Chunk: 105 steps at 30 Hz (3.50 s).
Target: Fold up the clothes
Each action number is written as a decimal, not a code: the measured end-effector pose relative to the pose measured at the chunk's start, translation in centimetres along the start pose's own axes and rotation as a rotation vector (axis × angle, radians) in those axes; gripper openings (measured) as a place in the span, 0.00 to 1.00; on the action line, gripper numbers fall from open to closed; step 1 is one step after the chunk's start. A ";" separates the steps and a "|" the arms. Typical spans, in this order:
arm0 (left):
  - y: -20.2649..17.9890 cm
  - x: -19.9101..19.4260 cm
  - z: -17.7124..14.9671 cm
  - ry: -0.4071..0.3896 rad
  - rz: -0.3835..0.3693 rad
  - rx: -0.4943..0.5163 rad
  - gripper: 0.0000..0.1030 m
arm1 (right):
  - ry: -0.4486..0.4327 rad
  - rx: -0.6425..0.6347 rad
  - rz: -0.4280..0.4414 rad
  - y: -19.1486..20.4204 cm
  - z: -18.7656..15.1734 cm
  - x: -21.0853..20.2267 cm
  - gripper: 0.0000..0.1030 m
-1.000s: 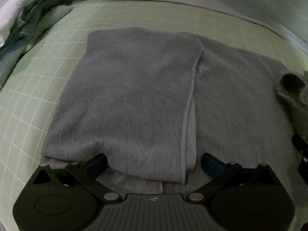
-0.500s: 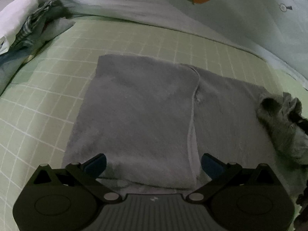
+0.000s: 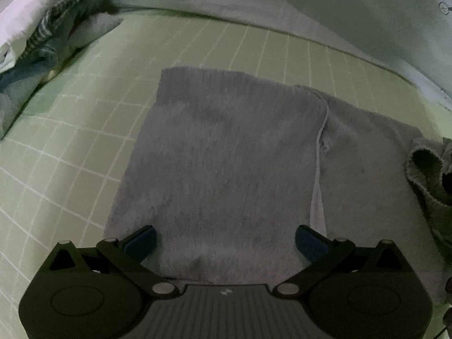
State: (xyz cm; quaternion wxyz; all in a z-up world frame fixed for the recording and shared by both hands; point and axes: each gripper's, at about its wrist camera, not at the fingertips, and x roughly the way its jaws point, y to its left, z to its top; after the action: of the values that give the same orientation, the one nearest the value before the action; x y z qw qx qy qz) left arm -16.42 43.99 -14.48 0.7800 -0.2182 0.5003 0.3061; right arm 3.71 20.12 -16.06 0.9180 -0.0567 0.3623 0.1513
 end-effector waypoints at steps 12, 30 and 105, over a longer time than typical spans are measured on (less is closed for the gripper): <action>0.4 1.0 -0.5 0.026 0.025 0.031 1.00 | -0.038 -0.279 0.237 2.1 -3.1 -5.2 0.22; 0.2 1.0 -1.3 -0.024 0.020 0.049 1.00 | -0.053 -0.163 0.182 3.6 -2.9 -5.2 0.20; 4.5 -4.6 0.3 -0.129 -0.026 0.095 1.00 | -0.026 -0.135 0.295 4.7 2.2 -10.6 0.14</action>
State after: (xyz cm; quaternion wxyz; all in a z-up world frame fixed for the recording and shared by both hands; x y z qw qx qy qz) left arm -20.81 46.26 -10.34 0.8240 -0.1673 0.4599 0.2855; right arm -3.71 22.58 -7.13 0.8845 -0.0625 0.3437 0.3093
